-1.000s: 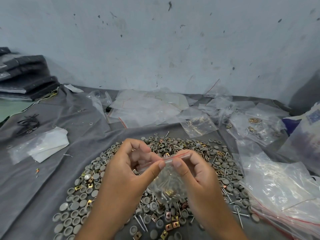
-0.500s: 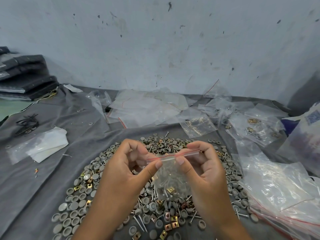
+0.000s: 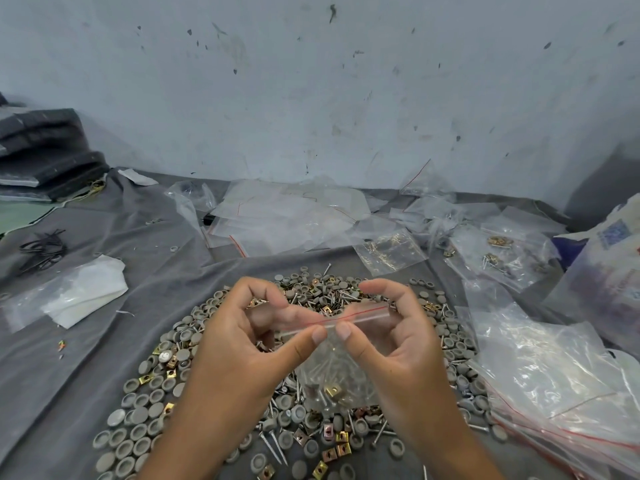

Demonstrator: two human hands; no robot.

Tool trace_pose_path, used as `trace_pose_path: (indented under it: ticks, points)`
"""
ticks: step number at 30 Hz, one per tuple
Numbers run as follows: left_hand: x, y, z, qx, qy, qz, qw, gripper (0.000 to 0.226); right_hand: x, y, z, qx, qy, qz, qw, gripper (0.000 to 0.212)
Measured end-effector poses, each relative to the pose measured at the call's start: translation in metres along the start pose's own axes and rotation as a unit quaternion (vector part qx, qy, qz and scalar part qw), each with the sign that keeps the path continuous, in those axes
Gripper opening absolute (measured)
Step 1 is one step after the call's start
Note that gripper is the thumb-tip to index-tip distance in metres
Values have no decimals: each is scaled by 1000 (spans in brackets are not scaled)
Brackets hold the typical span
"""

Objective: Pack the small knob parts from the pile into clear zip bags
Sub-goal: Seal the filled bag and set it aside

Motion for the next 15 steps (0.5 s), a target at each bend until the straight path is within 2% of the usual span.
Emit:
trace_pose_path:
  ticks: [8,13,15]
  points:
    - [-3,7,-3,27,30,20,999,45,1,-3,1,-74,-21,-16,997,41]
    - [-1,2,-8,6,38,-11,999,40,4,-14,-3,-19,-23,0,1000,38]
    - [-3,3,-8,15,38,-4,999,34,8,-20,-7,-41,-34,15,998,39]
Point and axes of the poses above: each hand's wrist, its own x-axis towards the middle knuckle, its own z-axis out of the palm, y = z × x, the point moved 8 cm from there along x, towards the middle knuckle, and after that the axes turned 14 degrees about x, right-handed, at the moved point
